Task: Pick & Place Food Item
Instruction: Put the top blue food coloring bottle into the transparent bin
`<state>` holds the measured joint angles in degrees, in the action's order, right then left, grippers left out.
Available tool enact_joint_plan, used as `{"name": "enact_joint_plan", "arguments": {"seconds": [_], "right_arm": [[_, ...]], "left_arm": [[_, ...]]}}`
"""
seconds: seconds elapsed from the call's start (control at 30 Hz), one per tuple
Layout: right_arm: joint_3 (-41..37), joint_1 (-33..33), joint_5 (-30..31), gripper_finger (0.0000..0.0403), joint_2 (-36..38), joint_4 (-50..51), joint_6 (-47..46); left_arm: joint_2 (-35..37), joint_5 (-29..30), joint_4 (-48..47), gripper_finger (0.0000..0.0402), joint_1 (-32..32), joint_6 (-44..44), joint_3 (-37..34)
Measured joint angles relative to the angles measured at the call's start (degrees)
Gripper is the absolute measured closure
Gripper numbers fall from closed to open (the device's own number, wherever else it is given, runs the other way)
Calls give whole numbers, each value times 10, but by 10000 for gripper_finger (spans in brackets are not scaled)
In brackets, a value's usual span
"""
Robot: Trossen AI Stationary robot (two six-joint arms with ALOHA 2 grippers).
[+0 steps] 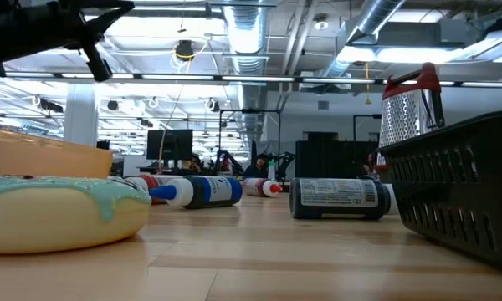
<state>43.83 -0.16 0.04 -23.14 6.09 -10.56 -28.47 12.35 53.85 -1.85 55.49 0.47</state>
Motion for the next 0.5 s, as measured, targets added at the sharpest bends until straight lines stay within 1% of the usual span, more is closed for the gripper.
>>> {"name": "enact_joint_plan", "arguments": {"seconds": [0.17,0.23,0.37,0.43,0.5], "right_arm": [[0,0,1,403,-7,-118,-16],[0,2,0,403,-18,-142,-28],[0,5,0,403,-53,-171,-42],[0,4,1,403,-86,-193,-42],[0,-7,1,399,-129,-201,-85]], "left_arm": [[-38,2,-2,366,0,-5,0],[-50,2,3,348,0,-21,0],[-72,14,40,306,0,-86,19],[-80,20,63,286,0,-132,39],[-85,26,73,268,0,-181,65]]}}
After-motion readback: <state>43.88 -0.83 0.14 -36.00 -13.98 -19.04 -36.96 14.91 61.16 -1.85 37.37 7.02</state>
